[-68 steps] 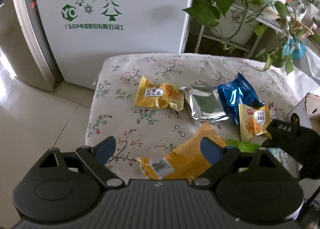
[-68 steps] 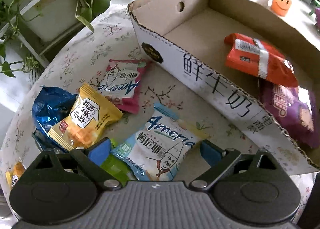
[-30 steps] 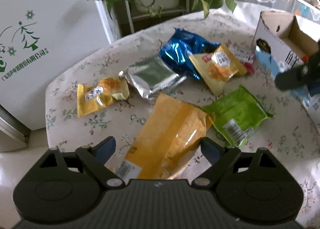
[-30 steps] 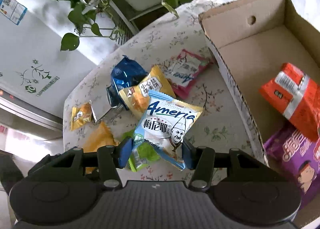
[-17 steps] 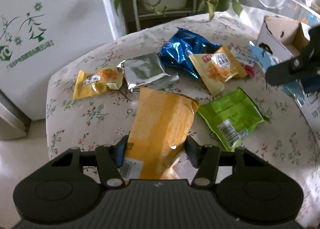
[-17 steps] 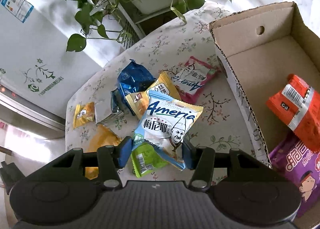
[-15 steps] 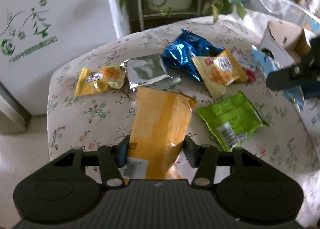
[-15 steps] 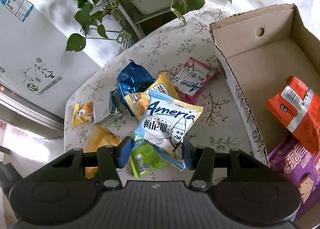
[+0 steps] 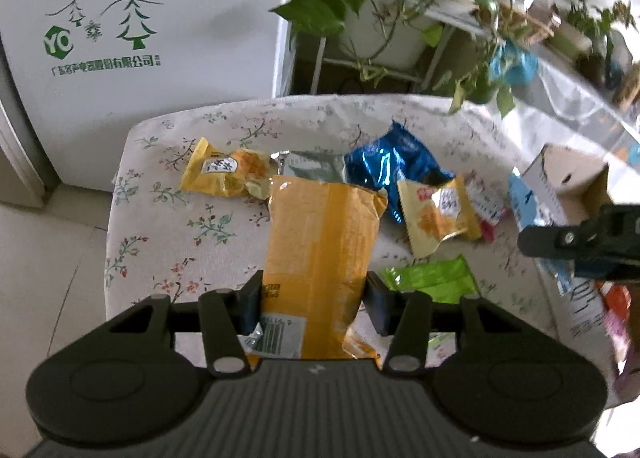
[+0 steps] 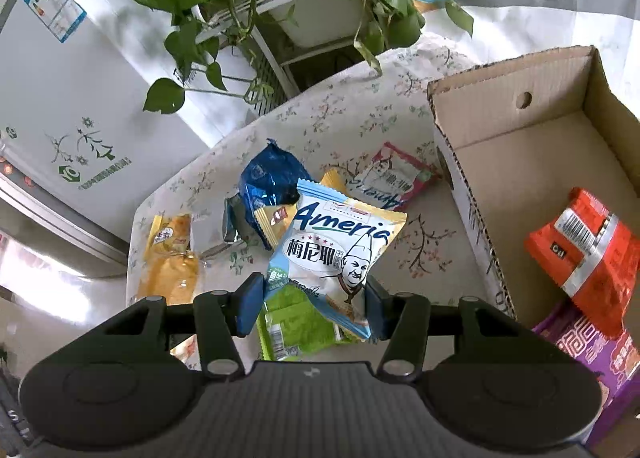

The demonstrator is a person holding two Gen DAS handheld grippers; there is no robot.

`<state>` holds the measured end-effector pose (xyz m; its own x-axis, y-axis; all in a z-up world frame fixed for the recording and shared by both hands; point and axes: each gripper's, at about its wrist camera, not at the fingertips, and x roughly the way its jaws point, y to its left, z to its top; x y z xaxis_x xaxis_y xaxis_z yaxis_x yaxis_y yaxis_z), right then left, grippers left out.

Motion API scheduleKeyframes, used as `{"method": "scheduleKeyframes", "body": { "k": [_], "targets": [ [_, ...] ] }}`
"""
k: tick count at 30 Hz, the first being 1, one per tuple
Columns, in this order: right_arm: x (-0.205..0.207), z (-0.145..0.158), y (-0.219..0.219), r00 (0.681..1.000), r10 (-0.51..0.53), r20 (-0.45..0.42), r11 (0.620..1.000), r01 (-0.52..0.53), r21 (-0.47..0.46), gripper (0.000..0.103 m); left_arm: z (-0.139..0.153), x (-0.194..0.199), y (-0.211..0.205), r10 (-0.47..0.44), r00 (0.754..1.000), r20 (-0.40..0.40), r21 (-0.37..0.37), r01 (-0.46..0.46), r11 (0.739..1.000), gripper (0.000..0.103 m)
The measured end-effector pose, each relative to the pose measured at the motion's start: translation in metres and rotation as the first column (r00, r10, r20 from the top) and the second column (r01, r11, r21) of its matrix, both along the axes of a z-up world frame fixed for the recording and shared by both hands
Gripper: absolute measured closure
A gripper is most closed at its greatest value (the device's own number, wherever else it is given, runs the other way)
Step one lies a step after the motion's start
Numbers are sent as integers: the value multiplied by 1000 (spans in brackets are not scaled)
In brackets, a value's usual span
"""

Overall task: Organize snacks
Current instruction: 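Lift both held packets and carry them over the cardboard box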

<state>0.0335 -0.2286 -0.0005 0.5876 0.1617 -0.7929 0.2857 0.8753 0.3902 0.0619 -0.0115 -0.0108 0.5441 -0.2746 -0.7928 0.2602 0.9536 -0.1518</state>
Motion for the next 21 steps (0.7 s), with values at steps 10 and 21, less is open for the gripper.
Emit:
{"method": "scheduleKeyframes", "body": {
  "k": [10,21],
  "targets": [
    [-4,7,-8,999,6,34,1000,-6,-3,44,19,-3,-16,-7,999,42,-53,9,999,53],
    [-14,24,-25,994,-13,113,1000,16,-22,44,42,-12,-55,-79,991,112,-114,92,989,61]
  ]
}}
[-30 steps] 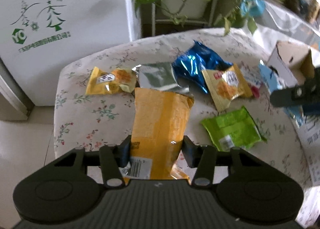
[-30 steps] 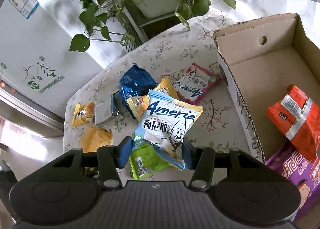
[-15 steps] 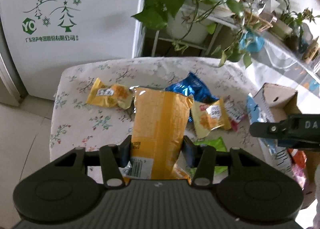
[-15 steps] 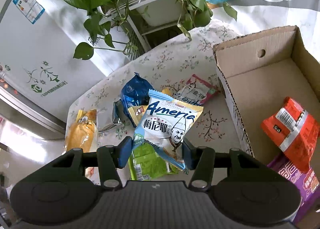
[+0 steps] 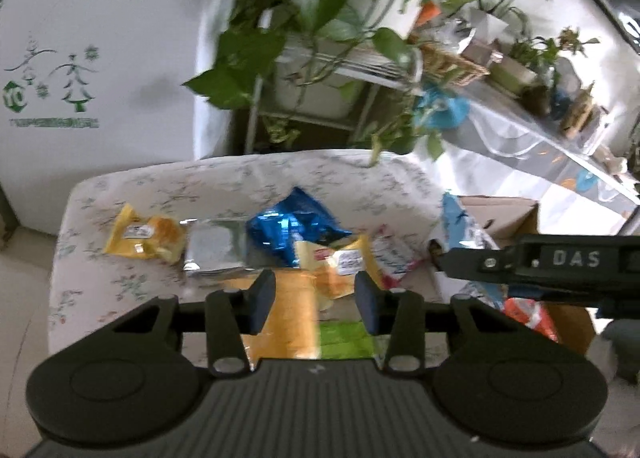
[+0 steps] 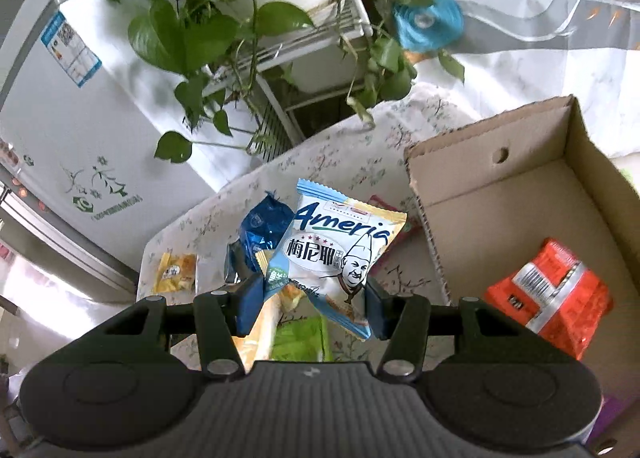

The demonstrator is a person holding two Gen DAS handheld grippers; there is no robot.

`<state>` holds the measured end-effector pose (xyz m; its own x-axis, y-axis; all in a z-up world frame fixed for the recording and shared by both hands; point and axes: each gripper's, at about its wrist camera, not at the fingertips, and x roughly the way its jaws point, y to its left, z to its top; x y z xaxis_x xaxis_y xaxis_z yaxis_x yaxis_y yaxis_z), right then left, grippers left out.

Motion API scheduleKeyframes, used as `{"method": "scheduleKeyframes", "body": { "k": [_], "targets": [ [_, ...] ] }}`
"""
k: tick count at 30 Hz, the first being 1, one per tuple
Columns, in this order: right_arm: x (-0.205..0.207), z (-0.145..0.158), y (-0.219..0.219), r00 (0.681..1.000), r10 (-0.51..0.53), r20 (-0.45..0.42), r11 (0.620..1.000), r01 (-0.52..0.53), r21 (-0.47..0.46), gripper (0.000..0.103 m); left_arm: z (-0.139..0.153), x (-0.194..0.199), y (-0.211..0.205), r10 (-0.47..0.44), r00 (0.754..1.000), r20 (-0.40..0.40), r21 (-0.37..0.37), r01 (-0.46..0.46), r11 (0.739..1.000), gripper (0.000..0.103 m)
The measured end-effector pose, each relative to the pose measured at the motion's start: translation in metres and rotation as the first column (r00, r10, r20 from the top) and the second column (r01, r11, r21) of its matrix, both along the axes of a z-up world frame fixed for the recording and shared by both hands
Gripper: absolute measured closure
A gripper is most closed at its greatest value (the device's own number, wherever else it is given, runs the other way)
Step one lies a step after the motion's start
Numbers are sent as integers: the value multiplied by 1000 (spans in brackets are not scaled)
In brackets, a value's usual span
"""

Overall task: Organize snacks
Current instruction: 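Lift both held packets and carry them over the cardboard box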

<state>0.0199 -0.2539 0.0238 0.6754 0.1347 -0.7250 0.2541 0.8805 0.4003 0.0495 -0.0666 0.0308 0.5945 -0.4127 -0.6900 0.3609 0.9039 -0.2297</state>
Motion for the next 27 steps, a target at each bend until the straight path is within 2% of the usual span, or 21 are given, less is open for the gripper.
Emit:
{"method": "scheduleKeyframes", "body": {
  "k": [4,6,8,9,15,19,21,22,27],
  "targets": [
    [-2,-3,-8,1000,-16,-13,1000,16,16,44,-4,3,-4,7,1000,-28,24,-6,1000,61],
    [-4,-2,-10,1000,-18,-9,1000,18,11,44,-7,6,-1,19,999,-49,27,-17,999,57],
    [-5,-1,-13,1000,-28,-9,999,28,15,44,-11,9,2,60,995,-78,22,-58,998,32],
    [-5,-1,-14,999,-34,-10,999,35,19,44,-15,12,5,72,992,-102,23,-70,997,27],
    [-3,-1,-8,1000,-16,-13,999,16,29,44,-38,21,11,122,974,-190,55,-113,992,18],
    [-3,-1,-7,1000,-12,-9,999,12,36,44,-63,30,8,171,955,-242,93,-153,984,19],
    [-2,-2,-6,1000,-7,-12,999,7,38,44,-71,32,6,188,949,-253,89,-171,981,32],
    [-2,-2,-6,1000,-5,-13,999,6,39,44,-74,32,6,186,949,-256,80,-171,982,50],
    [-4,-2,-11,1000,-9,-15,999,10,41,44,-70,26,-1,160,957,-243,40,-155,987,54]
  ]
}}
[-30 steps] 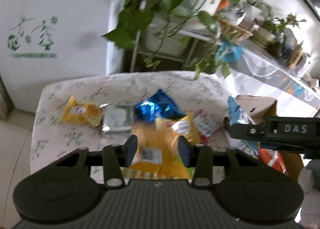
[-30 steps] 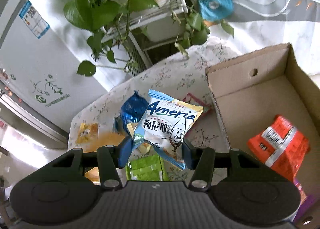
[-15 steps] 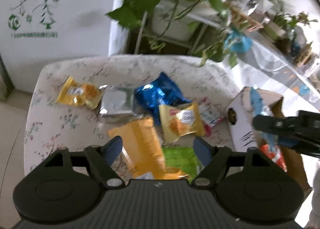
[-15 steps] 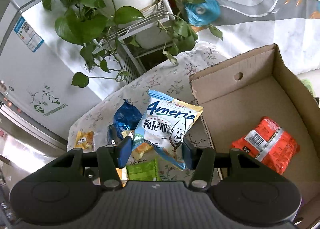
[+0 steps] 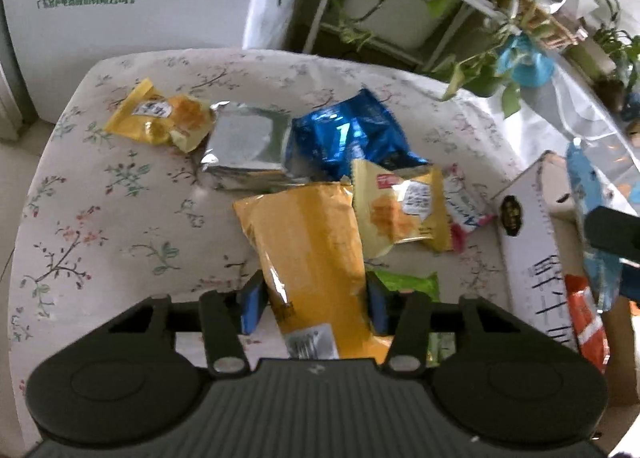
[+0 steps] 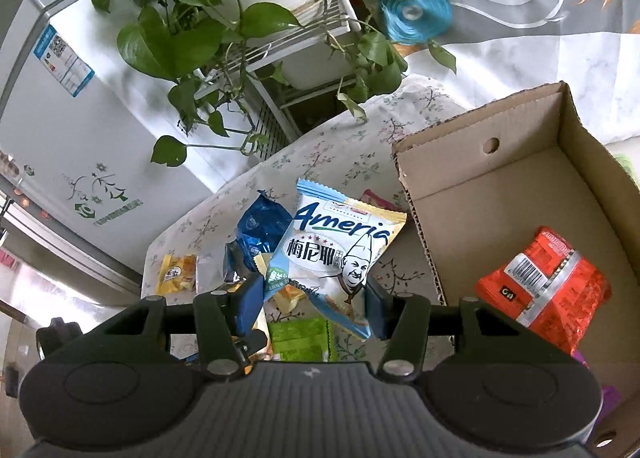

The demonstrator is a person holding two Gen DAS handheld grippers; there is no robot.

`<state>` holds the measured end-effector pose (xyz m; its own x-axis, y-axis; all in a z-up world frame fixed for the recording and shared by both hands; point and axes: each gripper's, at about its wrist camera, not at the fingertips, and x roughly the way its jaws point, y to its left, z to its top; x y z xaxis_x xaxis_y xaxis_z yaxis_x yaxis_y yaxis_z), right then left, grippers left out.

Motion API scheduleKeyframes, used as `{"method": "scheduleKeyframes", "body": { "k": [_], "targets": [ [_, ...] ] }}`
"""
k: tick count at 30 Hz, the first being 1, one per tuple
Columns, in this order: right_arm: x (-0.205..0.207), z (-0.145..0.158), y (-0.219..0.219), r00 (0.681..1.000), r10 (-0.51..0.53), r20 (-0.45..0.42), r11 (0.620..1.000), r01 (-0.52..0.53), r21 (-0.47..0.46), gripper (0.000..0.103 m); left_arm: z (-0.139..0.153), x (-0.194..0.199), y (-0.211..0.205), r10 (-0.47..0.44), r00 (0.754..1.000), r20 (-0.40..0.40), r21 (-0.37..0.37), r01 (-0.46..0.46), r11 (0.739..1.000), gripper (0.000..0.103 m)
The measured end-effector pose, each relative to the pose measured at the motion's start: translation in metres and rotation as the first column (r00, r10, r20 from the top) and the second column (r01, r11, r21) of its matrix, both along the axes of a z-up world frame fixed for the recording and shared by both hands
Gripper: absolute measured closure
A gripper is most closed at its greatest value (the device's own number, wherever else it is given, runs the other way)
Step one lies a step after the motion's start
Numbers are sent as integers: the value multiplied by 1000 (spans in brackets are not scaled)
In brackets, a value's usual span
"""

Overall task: Organize snacks
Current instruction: 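Lift both held packets and carry them over the cardboard box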

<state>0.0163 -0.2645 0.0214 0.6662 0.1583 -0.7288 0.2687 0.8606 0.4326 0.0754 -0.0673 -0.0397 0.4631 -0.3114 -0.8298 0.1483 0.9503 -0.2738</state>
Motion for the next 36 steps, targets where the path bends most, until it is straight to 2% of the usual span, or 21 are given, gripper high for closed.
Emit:
{"method": "scheduleKeyframes", "body": {
  "k": [6,12,15,21,26,33,36],
  "targets": [
    [-4,5,-7,1000,-17,21,1000,17,14,44,41,-16,-13,-66,987,146,23,63,998,55],
    [-15,18,-36,994,-85,71,995,82,49,44,74,-41,-22,-113,963,246,-28,123,992,55],
    [-22,24,-54,989,-119,86,992,115,59,44,77,-52,-29,-124,963,239,-69,144,987,55],
    [-35,31,-82,982,-148,114,988,143,52,44,85,-75,-57,-191,950,246,-100,221,970,55],
    [-45,34,-101,979,-164,122,986,162,27,44,93,-90,-84,-233,935,266,-119,272,955,61],
    [-56,31,-122,971,-215,103,976,213,34,44,90,-104,-117,-284,928,240,-111,317,942,61],
    [-58,31,-122,974,-206,98,978,203,40,44,85,-106,-115,-291,932,217,-60,310,949,53]
  ]
}}
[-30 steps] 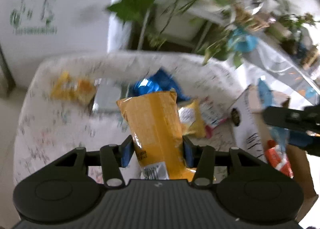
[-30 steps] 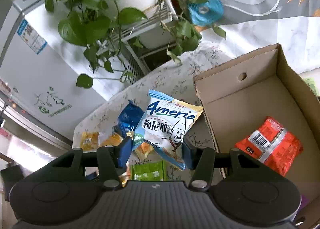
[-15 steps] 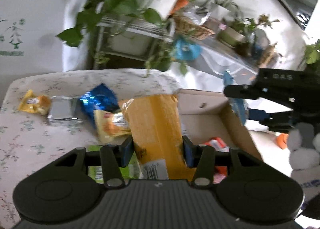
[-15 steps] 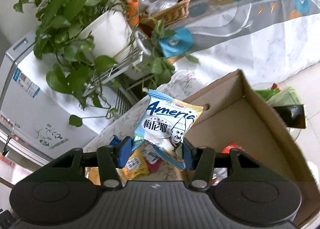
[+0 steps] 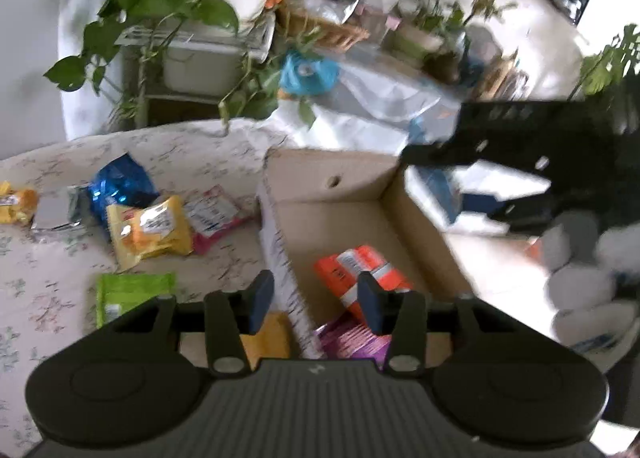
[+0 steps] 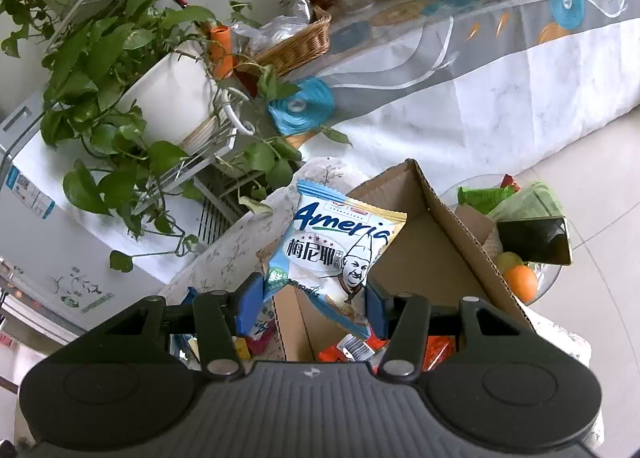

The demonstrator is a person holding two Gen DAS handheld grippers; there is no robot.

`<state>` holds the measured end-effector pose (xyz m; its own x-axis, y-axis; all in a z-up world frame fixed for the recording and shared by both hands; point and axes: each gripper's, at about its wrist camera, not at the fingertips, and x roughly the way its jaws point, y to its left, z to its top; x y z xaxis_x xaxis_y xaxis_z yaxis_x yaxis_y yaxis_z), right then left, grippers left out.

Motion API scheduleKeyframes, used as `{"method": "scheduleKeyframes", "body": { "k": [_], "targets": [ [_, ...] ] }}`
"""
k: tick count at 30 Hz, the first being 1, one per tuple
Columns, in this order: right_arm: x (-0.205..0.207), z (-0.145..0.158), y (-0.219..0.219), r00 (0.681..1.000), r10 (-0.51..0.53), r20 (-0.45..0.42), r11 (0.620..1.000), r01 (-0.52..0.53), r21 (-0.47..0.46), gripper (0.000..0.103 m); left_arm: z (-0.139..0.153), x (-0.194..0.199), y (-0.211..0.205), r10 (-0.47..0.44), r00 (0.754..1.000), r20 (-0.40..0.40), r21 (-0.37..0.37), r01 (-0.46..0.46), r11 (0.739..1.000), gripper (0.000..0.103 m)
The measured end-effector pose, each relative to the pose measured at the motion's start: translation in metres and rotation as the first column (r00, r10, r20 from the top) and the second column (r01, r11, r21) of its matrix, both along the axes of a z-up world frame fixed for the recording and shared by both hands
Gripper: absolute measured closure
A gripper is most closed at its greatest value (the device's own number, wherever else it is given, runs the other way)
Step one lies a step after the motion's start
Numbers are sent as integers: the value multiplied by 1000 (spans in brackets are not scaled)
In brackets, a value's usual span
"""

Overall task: Organize snacks
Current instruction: 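Lift both held packets and carry them over the cardboard box, then lower both packets into the cardboard box and open both grippers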

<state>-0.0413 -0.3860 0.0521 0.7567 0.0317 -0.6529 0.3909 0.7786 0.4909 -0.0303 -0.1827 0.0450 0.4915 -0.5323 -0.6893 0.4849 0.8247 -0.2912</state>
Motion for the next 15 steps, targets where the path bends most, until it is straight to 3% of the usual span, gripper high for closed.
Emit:
{"method": "scheduleKeyframes", "body": {
  "k": [2,7,13,15],
  "targets": [
    [0,2,1,1000,5,6,1000,-5,2,44,-8,1,5,12,1000,-18,42,-11,999,47],
    [-2,6,1,999,8,31,1000,-9,30,44,-36,2,12,45,997,-67,146,-35,989,44],
    [-3,6,-1,999,9,39,999,-11,44,44,-68,-3,10,51,987,-149,105,-36,994,41],
    [-4,6,-2,999,5,39,999,-7,47,44,-78,-3,5,60,986,-155,141,-38,989,41]
  ]
}}
